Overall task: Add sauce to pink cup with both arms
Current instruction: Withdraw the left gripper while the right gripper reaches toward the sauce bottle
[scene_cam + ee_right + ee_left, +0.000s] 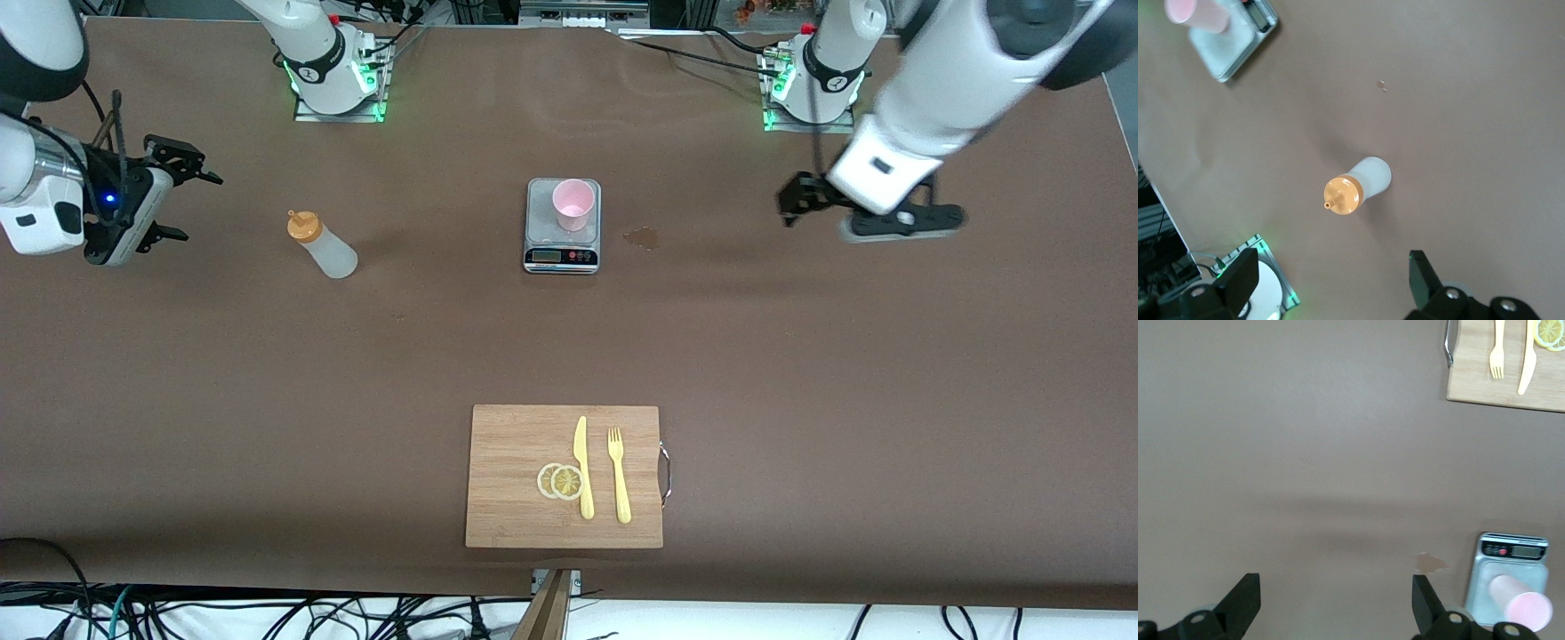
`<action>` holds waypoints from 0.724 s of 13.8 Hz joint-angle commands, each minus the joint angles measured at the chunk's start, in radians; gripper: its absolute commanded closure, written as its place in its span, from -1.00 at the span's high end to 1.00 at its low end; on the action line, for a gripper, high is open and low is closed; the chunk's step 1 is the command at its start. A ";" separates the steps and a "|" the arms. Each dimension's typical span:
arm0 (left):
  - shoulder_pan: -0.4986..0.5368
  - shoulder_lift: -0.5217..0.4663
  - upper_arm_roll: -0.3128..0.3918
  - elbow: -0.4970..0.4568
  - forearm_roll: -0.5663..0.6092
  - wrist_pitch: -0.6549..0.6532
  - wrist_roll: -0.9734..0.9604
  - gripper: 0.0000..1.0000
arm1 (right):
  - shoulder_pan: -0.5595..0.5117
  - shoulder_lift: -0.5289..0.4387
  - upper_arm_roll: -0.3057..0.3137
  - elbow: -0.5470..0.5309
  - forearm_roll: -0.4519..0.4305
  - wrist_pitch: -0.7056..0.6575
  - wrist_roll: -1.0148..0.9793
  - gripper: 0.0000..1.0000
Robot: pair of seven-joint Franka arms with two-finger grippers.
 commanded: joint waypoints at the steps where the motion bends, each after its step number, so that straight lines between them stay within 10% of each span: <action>1: 0.010 0.002 0.098 0.017 0.011 -0.022 0.225 1.00 | -0.029 0.034 -0.044 -0.029 0.090 -0.010 -0.218 1.00; 10: 0.099 0.009 0.101 0.036 0.163 -0.046 0.248 1.00 | -0.176 0.271 -0.082 -0.140 0.344 -0.001 -1.020 1.00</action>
